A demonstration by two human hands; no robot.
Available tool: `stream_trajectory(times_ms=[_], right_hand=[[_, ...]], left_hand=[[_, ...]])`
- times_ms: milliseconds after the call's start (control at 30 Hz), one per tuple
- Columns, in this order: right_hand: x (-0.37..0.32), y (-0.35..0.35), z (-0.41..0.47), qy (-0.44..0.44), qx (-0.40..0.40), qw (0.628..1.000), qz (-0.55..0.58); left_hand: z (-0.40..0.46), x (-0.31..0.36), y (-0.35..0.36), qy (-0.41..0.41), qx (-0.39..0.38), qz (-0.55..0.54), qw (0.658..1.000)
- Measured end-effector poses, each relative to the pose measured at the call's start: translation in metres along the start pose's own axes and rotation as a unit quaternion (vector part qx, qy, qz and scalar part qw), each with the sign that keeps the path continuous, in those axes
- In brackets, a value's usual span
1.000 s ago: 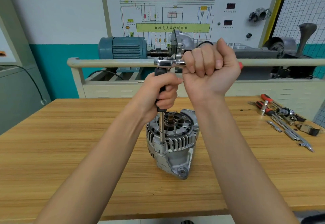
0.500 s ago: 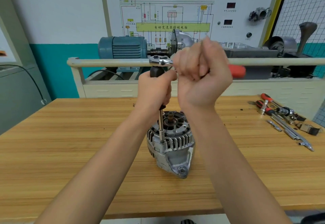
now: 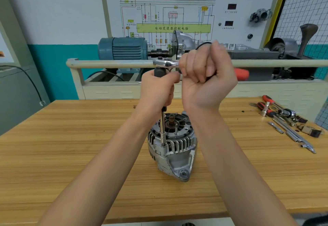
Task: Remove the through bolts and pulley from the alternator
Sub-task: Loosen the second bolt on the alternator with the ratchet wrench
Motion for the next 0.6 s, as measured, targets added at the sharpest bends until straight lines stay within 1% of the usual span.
stream_trajectory(times_ms=[67,100,167,200,267,300,367,433,467,533,567,600], right_hand=[[0.001,0.009,-0.012,-0.093,-0.003,0.989,-0.115],[0.003,0.014,-0.018,-0.130,-0.008,0.978,-0.163],[0.007,0.021,-0.025,-0.157,-0.022,0.965,-0.208],[0.007,0.022,-0.023,-0.151,-0.022,0.967,-0.203],[0.006,0.017,-0.015,-0.106,-0.017,0.984,-0.141],[0.005,0.015,-0.008,-0.067,-0.022,0.993,-0.093],[0.005,0.008,0.004,0.031,-0.025,0.999,0.009],[0.007,-0.002,0.013,0.122,0.005,0.987,0.104],[0.008,-0.006,0.016,0.150,0.021,0.977,0.151],[0.008,-0.013,0.018,0.170,0.036,0.961,0.215],[0.008,-0.014,0.017,0.166,0.039,0.960,0.221],[0.006,-0.014,0.016,0.156,0.039,0.964,0.210]], left_hand=[[-0.002,0.002,0.001,0.034,0.055,0.039,0.997],[-0.004,0.004,0.002,0.049,0.066,0.058,0.995],[-0.006,0.007,0.003,0.063,0.066,0.067,0.994],[-0.006,0.006,0.002,0.066,0.066,0.059,0.994],[-0.005,0.003,-0.005,0.050,0.070,0.031,0.996],[-0.004,0.002,-0.007,0.036,0.053,0.009,0.998],[-0.003,0.001,-0.011,0.015,-0.006,-0.038,0.999],[-0.003,0.003,-0.012,-0.009,-0.092,-0.084,0.992],[-0.004,0.005,-0.011,-0.023,-0.142,-0.098,0.985],[-0.006,0.006,-0.008,-0.039,-0.209,-0.100,0.972],[-0.007,0.006,-0.007,-0.045,-0.216,-0.096,0.971],[-0.006,0.005,-0.006,-0.050,-0.207,-0.091,0.973]])
Point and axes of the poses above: each hand's wrist, its own z-axis towards the middle knuckle, its own y-axis out of the palm, x = y × z, the point moved 4 cm from there along z, towards the middle knuckle, and after that the axes turned 8 degrees about y, right-handed, at the moved point
